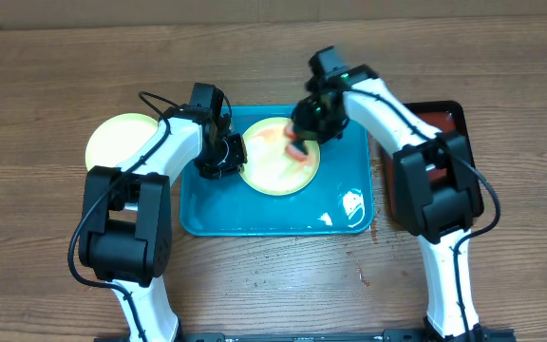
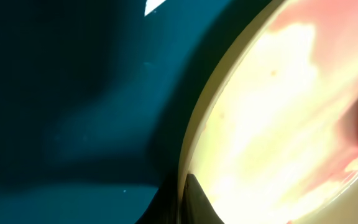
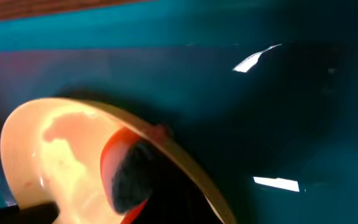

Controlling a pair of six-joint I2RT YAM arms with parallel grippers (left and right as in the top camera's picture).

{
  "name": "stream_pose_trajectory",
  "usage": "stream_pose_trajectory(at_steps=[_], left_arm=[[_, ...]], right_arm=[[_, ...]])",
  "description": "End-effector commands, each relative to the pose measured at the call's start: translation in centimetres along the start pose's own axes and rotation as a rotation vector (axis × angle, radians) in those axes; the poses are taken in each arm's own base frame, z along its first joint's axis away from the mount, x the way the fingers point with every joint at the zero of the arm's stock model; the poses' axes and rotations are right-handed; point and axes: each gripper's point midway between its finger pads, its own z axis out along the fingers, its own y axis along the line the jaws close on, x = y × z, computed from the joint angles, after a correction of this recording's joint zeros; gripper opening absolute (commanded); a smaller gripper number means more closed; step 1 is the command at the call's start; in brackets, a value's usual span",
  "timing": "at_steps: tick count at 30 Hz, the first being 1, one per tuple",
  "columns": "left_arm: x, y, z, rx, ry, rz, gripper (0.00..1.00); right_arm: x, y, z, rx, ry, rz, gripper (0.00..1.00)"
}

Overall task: Clean dirty plates on tray and stack at the side
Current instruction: 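Scrub the second yellow plate with the sponge in the right gripper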

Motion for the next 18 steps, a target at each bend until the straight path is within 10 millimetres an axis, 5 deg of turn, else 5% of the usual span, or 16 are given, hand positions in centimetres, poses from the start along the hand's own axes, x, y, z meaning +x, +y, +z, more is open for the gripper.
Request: stream_pose_trajectory(at_steps=[1, 8, 18], left_arm=[[1.2, 0.7, 0.9, -0.027, 0.047, 0.017, 0.04], [1.2, 0.7, 0.9, -0.026, 0.047, 0.024, 0.04], [1.2, 0.7, 0.9, -0.026, 0.047, 0.024, 0.04]], right_arm=[[-2.3, -3.0, 0.4, 0.125, -0.081, 0.027, 0.04], [-0.9, 0.7, 2.0, 0.002, -0.046, -0.055, 0.04], [4.0, 7.1, 5.7, -0.216, 0.073, -0.142, 0.04]])
